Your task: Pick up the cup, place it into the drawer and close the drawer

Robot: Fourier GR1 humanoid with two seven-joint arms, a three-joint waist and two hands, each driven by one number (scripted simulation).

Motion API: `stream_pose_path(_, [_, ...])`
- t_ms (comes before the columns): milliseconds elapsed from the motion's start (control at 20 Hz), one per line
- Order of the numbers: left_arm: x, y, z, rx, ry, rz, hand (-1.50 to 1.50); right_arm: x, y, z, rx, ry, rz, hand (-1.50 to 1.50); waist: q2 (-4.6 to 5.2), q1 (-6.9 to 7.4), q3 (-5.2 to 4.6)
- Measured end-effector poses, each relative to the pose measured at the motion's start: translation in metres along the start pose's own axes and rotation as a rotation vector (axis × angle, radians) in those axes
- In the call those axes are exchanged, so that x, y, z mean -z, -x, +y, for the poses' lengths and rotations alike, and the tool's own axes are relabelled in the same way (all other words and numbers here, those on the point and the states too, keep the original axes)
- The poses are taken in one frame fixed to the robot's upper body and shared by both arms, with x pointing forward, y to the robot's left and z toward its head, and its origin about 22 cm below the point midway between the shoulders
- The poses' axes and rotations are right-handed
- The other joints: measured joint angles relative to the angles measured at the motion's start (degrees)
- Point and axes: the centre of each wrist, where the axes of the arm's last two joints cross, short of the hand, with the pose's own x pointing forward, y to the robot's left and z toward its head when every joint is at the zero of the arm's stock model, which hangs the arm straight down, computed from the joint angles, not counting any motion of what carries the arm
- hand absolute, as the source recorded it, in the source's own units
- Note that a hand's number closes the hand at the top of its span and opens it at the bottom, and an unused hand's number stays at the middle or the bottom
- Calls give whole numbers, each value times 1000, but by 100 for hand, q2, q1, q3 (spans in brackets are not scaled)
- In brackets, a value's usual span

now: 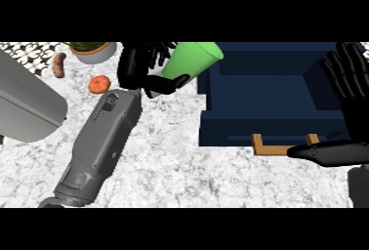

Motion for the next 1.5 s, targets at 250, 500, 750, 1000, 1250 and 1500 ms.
stream_pose_path(250, [46,-37,-41,39,24,17,150,5,-1,-2,-9,1,-7,-150,24,-63,-2])
stream_pose_path(500, [71,-52,-73,89,21,98,150,6,2,0,-5,-10,-15,-150,53,-175,0])
stream_pose_path(750, [84,-52,-91,158,10,205,150,8,-1,8,2,-35,-30,-150,104,-332,1])
stream_pose_path(1000, [82,-41,-96,240,30,304,150,16,-4,9,11,-56,-48,-150,162,-534,5])
stream_pose_path(1250, [70,-24,-92,305,107,407,150,26,-8,14,27,-85,-73,-150,233,-764,8])
stream_pose_path(1500, [60,-15,-90,330,150,456,-150,31,-8,20,39,-125,-92,-150,286,-1001,10])
